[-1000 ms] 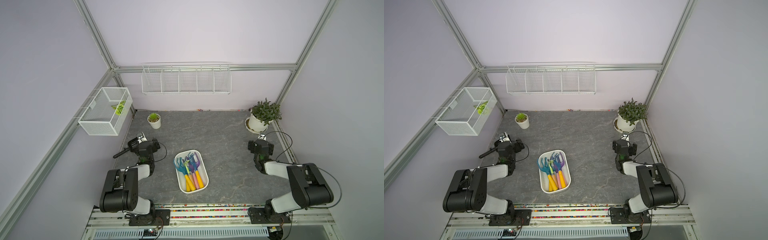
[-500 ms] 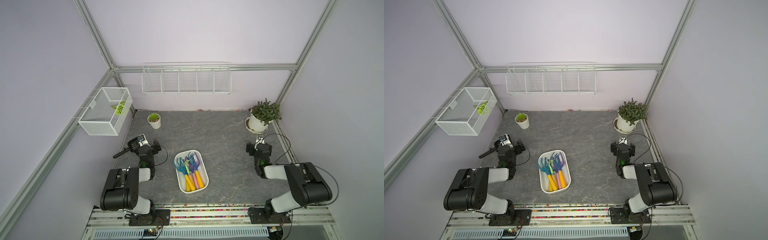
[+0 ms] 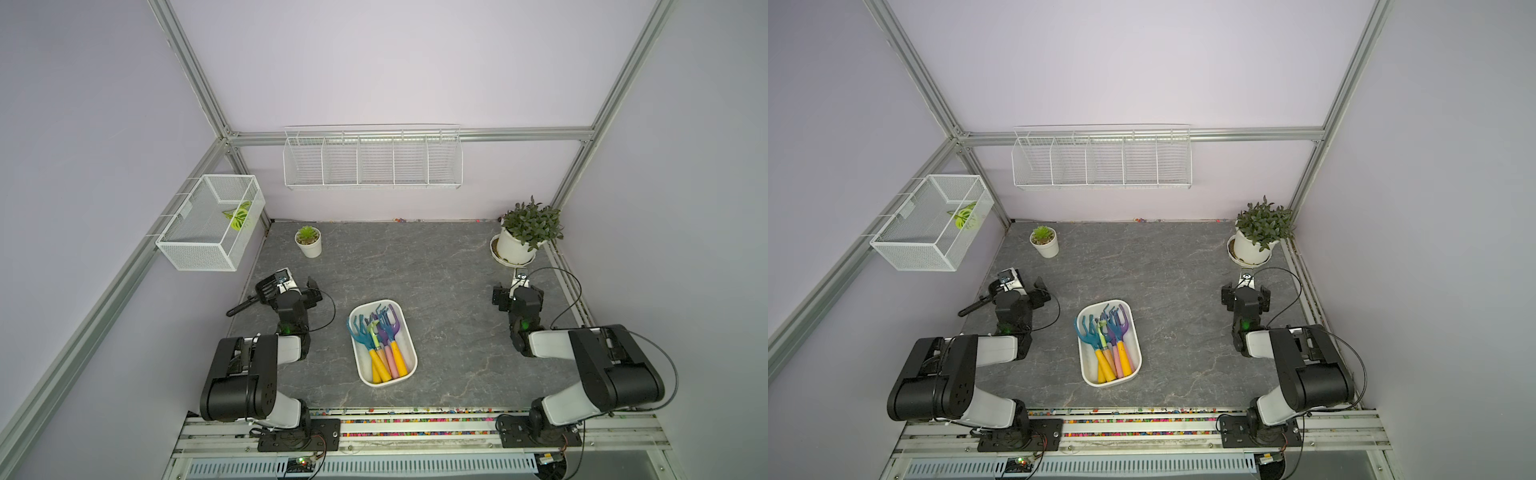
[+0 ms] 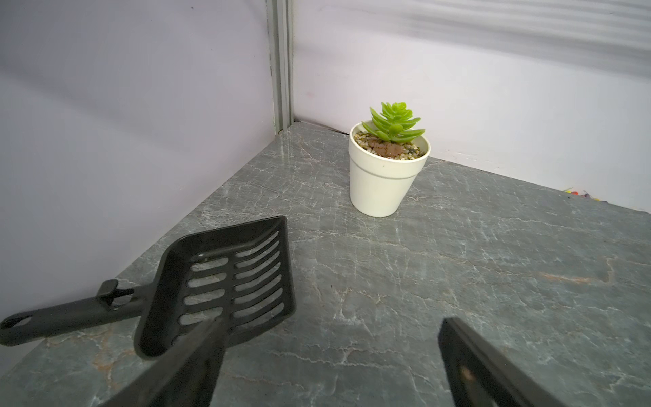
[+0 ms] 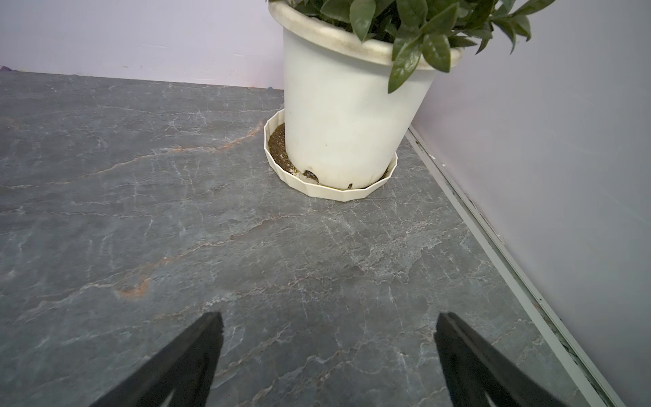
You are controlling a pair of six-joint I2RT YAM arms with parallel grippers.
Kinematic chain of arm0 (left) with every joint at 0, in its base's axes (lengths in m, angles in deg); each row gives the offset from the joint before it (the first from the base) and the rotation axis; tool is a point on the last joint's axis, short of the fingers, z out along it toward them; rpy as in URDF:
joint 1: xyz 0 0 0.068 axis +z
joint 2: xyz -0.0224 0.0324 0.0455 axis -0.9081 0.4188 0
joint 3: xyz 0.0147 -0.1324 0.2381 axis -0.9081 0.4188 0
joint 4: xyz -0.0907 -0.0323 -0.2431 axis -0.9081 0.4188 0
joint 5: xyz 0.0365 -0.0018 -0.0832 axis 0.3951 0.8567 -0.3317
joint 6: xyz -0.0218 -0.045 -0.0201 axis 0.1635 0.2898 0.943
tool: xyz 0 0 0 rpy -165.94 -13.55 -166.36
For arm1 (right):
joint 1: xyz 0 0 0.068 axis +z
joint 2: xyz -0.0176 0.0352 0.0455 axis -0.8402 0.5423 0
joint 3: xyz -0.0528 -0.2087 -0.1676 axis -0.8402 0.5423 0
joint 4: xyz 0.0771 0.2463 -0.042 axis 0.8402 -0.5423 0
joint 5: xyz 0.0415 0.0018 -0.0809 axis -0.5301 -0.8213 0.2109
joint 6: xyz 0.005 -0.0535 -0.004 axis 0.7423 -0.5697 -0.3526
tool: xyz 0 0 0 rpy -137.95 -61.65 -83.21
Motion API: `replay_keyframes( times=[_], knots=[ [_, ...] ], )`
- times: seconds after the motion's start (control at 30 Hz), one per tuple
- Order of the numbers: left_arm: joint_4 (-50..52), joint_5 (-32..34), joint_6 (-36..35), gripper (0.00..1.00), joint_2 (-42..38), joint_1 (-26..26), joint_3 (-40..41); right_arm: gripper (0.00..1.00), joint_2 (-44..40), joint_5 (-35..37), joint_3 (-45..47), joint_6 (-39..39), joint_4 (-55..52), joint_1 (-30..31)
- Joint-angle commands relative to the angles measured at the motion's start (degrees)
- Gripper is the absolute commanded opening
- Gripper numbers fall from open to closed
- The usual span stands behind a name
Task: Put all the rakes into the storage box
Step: Reset both arms
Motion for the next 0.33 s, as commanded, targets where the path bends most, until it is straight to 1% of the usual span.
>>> replay_keyframes(
  times=[0.0, 0.03, 0.1, 0.13, 0.3],
  knots=[
    [-1.24, -0.36, -0.95, 1.0, 0.43, -0.15, 0.23, 0.99, 0.47, -0.57, -0.4, 0.0, 0.94, -0.37],
    [-1.16, -0.36, -0.94, 1.0, 0.46, -0.19, 0.16, 0.99, 0.46, -1.25, -0.69, 0.07, 0.38, -0.57],
    [-1.18, -0.35, -0.94, 1.0, 0.45, -0.15, 0.16, 0.99, -0.02, -6.09, -1.58, 1.28, -2.27, -2.97],
    [-1.17, -0.36, -0.99, 1.0, 0.46, -0.17, 0.1, 0.99, -0.27, -6.91, -1.85, 1.43, -3.25, -3.35],
    [-1.17, -0.36, -0.9, 1.0, 0.46, -0.15, 0.14, 0.99, -0.51, -7.04, -1.24, 1.14, -2.2, -3.19]
  ],
)
